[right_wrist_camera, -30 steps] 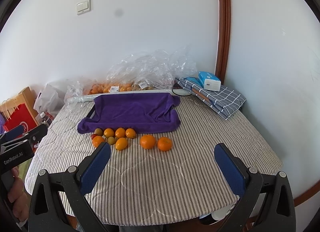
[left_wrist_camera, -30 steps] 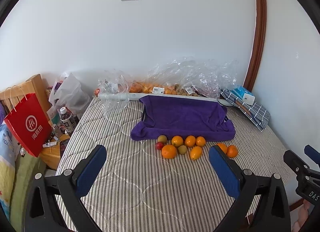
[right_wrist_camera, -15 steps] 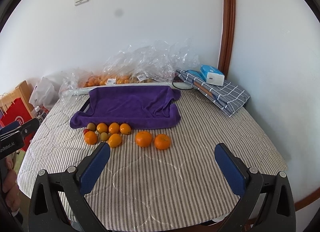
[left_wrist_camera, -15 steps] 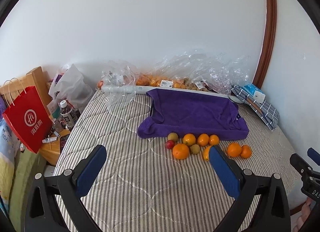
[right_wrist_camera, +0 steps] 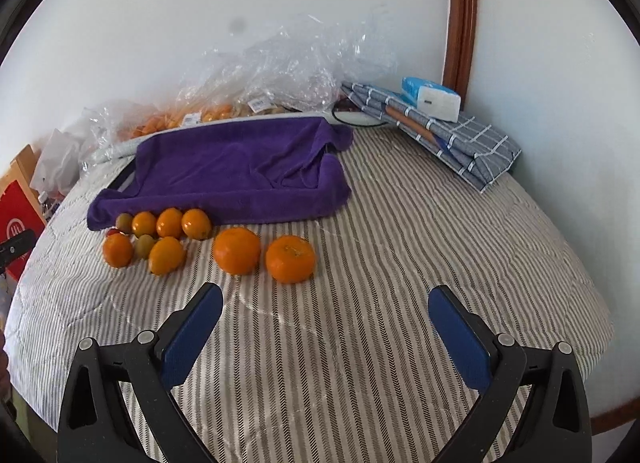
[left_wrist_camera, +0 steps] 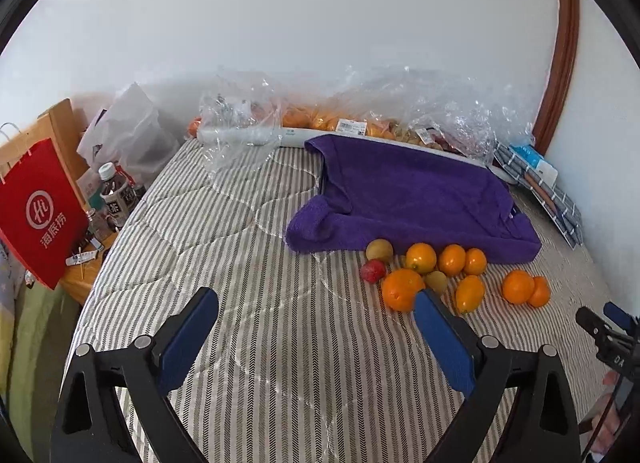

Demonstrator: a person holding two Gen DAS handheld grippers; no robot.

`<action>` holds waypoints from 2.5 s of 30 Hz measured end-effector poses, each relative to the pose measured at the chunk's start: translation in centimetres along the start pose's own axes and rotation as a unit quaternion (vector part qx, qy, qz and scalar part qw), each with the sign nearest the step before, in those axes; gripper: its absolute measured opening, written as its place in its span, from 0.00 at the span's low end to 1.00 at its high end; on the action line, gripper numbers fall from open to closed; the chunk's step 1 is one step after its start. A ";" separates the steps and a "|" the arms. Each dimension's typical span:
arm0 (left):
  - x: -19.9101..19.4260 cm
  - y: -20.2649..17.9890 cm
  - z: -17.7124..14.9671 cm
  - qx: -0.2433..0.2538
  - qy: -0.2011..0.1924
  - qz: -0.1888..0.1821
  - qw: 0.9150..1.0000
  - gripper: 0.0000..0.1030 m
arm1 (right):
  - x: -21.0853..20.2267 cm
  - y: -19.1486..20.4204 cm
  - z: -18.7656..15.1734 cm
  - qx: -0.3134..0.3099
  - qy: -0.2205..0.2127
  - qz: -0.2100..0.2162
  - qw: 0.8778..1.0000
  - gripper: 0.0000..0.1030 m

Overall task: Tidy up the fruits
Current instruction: 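Grasp the small red fruit with the left gripper while the right gripper grasps a large orange, then carry the red fruit and the large orange up onto the purple towel with both grippers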

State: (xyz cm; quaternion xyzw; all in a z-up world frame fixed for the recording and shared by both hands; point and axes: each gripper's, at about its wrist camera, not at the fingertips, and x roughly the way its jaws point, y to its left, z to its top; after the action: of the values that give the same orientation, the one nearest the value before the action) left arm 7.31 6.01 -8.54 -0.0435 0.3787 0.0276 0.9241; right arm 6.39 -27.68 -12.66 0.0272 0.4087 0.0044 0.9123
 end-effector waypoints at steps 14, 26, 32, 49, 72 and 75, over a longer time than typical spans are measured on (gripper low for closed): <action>6.5 0.8 0.0 0.000 0.047 -0.014 0.999 0.90 | 7.5 1.4 0.2 -0.030 0.045 0.046 0.998 0.60; 9.4 0.3 -0.4 0.022 0.071 -0.045 0.996 0.78 | 9.2 2.4 1.4 -0.049 0.050 0.046 0.996 0.45; 10.4 -0.9 0.4 0.034 0.071 -0.059 0.995 0.70 | 8.9 2.3 1.2 -0.046 0.048 0.052 0.996 0.41; 11.2 -2.8 1.4 0.023 0.067 -0.113 0.991 0.22 | 6.6 1.5 -0.1 -0.031 0.015 0.046 0.998 0.41; 5.8 0.6 1.4 -0.052 0.028 -0.120 0.991 0.22 | 1.8 1.3 0.0 0.014 -0.003 0.054 0.998 0.41; 4.4 0.6 2.0 -0.054 0.019 -0.117 0.991 0.22 | 0.9 1.5 0.9 0.012 -0.013 0.060 0.998 0.41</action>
State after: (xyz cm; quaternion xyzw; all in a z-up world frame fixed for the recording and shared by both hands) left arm 11.83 6.87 -10.25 -0.1380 0.3861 -0.0609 0.9100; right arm 7.68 -26.17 -12.66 0.0626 0.3946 0.0536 0.9152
